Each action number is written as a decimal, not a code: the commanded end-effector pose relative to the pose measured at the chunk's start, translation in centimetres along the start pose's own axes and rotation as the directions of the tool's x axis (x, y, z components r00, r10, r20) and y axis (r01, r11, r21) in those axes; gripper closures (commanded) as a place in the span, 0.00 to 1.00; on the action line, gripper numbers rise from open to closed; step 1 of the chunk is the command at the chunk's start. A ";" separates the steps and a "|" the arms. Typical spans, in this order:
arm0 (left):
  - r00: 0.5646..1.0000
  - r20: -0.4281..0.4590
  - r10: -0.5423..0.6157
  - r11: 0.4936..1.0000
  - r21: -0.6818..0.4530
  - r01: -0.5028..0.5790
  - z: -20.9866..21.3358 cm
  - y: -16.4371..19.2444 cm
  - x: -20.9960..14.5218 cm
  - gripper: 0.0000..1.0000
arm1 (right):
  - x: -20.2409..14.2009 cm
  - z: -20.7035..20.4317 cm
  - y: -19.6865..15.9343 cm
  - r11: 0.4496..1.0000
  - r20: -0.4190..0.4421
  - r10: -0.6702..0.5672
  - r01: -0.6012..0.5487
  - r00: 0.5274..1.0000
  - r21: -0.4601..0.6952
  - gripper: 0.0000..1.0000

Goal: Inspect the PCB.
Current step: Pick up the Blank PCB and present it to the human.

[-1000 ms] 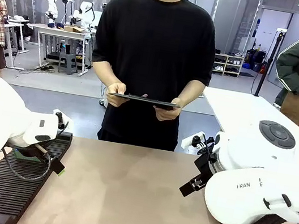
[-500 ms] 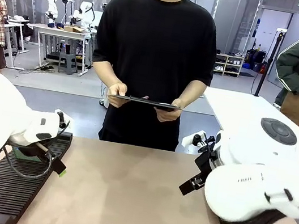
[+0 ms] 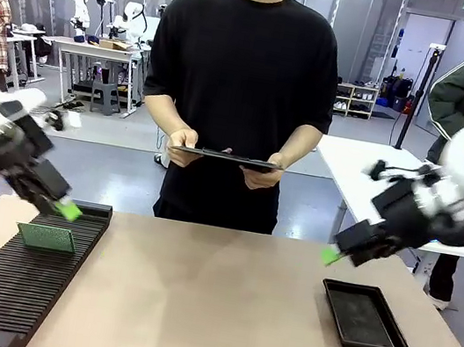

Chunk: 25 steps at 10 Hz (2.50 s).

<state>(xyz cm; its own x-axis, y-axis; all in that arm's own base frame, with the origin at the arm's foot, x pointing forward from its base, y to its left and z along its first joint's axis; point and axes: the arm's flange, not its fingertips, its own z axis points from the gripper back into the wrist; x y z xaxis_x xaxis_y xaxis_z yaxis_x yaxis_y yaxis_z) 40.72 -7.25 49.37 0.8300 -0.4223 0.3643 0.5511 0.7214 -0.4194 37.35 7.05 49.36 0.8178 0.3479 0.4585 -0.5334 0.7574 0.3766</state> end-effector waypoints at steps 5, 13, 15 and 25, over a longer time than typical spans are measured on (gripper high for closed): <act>0.936 0.307 0.172 0.977 -0.175 -0.122 15.3 2.0 -11.5 0.00 | -10.1 14.7 -3.7 0.948 0.252 -0.257 0.193 0.933 0.252 0.00; 0.747 0.552 0.371 0.882 -0.460 -0.098 14.4 7.4 -20.4 0.00 | -16.7 13.9 -6.2 0.873 0.388 -0.341 0.135 0.856 0.468 0.00; 0.779 0.507 0.369 0.874 -0.475 -0.105 14.5 7.2 -20.1 0.00 | -15.0 17.0 -7.7 0.859 0.367 -0.384 0.182 0.847 0.478 0.00; 0.832 0.501 0.237 0.952 -0.290 -0.096 15.9 5.0 -18.2 0.00 | -15.0 17.0 -7.7 0.859 0.367 -0.384 0.182 0.847 0.478 0.00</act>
<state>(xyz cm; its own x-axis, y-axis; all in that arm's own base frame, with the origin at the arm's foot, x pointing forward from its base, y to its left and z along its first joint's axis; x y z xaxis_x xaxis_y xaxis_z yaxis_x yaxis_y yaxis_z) 26.55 13.77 51.68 0.8084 0.1815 0.5600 0.4291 0.4697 -0.7716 25.35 -13.40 53.17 0.8298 -0.2033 0.5197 -0.3896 0.4555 0.8004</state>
